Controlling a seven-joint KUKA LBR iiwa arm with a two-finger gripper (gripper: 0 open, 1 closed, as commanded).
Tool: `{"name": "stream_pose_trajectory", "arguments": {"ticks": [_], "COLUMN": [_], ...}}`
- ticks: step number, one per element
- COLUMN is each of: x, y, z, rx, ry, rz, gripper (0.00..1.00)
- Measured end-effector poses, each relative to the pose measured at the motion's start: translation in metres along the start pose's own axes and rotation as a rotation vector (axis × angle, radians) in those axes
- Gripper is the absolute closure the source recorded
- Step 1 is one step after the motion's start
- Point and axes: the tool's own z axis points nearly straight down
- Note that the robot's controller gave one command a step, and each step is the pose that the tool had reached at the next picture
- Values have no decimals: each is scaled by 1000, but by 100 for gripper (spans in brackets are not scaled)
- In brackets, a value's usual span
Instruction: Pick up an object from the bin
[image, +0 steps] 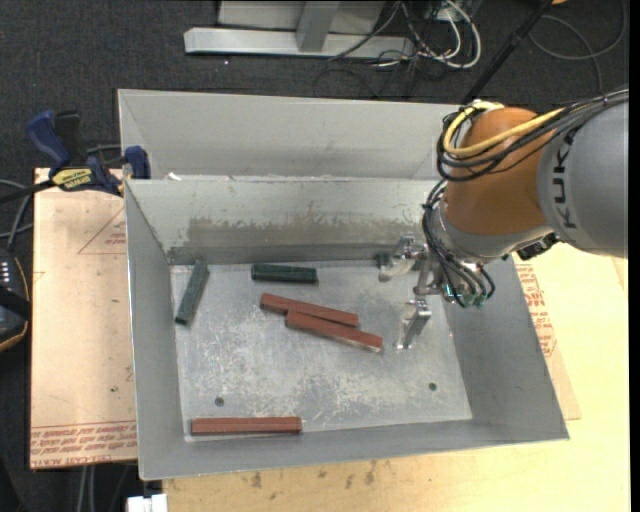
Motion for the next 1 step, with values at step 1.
{"name": "stream_pose_trajectory", "arguments": {"ticks": [1], "x": [-11], "y": [27], "z": [84], "rx": [0], "ry": [-19], "rz": [-90], "gripper": [100]}}
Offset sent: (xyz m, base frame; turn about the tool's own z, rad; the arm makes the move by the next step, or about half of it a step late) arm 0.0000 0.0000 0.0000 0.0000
